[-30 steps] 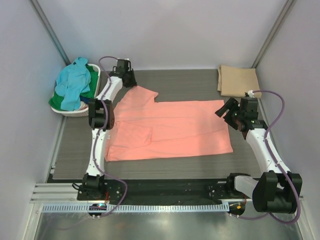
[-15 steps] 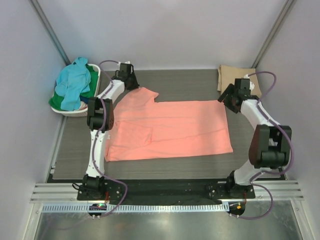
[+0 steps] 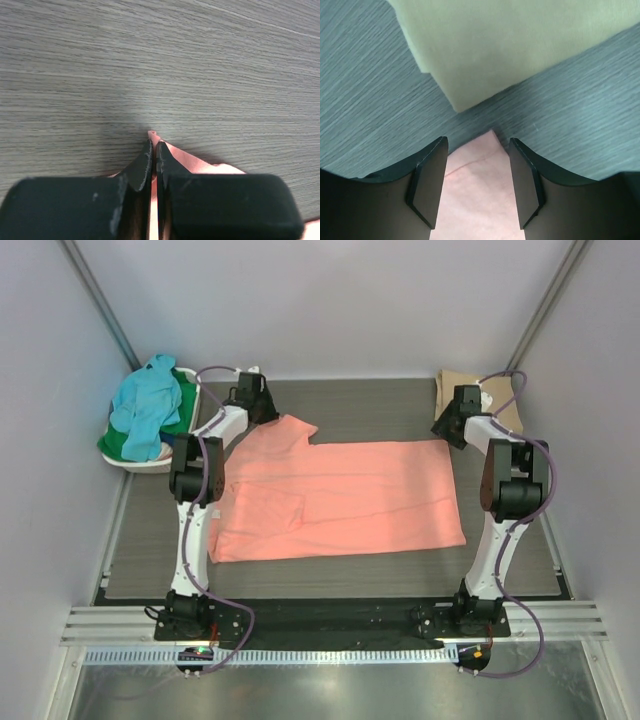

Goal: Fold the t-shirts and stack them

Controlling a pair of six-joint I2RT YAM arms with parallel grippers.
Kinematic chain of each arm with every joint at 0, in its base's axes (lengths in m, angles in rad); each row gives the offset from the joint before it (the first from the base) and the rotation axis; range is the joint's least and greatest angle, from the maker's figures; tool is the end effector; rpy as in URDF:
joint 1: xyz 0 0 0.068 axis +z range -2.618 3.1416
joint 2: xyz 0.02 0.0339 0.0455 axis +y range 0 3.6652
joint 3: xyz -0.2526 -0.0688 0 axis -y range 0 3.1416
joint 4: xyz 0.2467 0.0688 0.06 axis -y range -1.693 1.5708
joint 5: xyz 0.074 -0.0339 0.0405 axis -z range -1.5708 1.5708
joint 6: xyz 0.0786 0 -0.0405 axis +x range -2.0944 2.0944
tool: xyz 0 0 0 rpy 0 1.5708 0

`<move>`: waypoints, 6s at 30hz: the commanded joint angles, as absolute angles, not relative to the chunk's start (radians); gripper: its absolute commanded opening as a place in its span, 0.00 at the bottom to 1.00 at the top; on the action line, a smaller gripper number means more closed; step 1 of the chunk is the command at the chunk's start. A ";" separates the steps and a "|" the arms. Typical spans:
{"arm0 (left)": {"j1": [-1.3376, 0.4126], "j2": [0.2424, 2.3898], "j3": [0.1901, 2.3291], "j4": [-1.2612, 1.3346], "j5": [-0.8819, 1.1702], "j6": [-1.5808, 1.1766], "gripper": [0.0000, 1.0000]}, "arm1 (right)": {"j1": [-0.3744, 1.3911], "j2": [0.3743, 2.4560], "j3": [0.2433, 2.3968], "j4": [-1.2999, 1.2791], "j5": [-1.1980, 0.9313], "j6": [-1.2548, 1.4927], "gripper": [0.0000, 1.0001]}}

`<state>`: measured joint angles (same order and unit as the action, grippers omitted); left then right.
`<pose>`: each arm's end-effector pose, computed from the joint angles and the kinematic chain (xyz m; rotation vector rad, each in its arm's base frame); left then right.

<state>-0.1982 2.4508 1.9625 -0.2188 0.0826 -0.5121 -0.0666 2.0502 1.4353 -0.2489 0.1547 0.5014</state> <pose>0.5640 -0.1199 0.1127 -0.3187 2.2966 -0.4613 0.4693 -0.0434 0.1290 0.7444 2.3034 0.0095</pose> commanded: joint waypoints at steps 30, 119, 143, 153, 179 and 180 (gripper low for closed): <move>-0.207 2.036 1.685 -0.376 0.089 -0.506 0.00 | -0.052 1.824 1.341 -0.206 0.054 0.494 0.01; -0.397 2.488 2.260 -0.780 -0.006 -0.626 0.40 | 1.017 1.437 0.740 -0.207 0.066 1.043 0.65; -0.394 1.133 1.211 -0.770 -0.218 -0.549 0.64 | 0.762 2.121 1.918 -0.623 0.313 0.353 0.75; -0.393 0.833 0.896 -0.778 -0.204 -0.589 0.63 | 0.704 2.592 2.434 -0.724 0.265 0.365 0.74; -0.393 0.914 0.874 -0.736 -0.158 -0.577 0.62 | 0.497 2.616 2.459 -0.192 0.012 0.212 0.80; -0.394 0.914 0.874 -0.736 -0.156 -0.578 0.62 | 0.497 2.581 2.426 -0.178 0.014 0.206 0.81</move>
